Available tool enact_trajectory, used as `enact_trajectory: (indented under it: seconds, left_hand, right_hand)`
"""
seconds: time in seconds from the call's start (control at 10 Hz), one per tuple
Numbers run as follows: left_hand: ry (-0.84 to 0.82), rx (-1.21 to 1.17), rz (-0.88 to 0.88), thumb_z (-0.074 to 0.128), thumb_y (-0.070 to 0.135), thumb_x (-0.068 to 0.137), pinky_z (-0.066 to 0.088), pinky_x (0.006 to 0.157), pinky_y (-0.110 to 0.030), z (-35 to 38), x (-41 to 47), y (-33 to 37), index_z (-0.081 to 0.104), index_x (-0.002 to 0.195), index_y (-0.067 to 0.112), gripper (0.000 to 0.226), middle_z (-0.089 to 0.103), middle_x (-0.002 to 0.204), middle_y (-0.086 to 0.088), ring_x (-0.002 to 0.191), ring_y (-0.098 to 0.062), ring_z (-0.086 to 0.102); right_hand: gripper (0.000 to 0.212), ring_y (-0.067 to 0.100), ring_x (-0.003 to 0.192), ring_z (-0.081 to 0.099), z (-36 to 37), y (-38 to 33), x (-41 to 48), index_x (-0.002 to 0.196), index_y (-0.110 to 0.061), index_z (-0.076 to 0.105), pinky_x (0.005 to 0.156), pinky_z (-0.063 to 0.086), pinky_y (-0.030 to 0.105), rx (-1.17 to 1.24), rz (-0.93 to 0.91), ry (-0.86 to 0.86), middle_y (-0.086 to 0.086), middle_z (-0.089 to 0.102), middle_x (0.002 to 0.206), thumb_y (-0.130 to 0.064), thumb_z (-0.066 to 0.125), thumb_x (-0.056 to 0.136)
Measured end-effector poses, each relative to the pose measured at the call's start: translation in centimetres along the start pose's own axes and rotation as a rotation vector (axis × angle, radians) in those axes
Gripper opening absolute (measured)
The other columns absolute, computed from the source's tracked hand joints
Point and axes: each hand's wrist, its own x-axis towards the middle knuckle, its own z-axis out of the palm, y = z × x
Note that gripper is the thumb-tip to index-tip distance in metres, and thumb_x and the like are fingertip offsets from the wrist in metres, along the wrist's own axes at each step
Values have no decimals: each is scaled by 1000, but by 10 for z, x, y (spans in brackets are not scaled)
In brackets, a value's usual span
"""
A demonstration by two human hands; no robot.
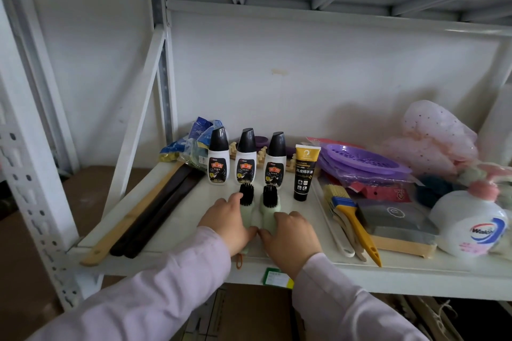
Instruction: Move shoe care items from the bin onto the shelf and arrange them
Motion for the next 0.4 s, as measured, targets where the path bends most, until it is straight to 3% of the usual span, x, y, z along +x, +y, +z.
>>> enact_trajectory:
  seconds: [0.2, 0.4]
  left_hand:
    - [-2, 39, 31, 56, 51, 82, 47, 97, -35, -10, -3, 3, 31, 141, 29, 68, 46, 136, -4, 120, -23, 52]
    - [54, 15, 98, 55, 44, 85, 48, 94, -33, -23, -6, 10, 44, 132, 29, 51, 52, 130, 1, 114, -19, 56]
  right_hand:
    - [47, 28, 108, 57, -4, 4, -5, 129, -16, 47, 89, 47, 33, 63, -33, 26, 12, 54, 123, -39, 48, 88]
    - [45, 26, 110, 57, -14, 9, -7, 132, -23, 45, 91, 47, 33, 116, -99, 97, 9, 54, 126, -34, 49, 89]
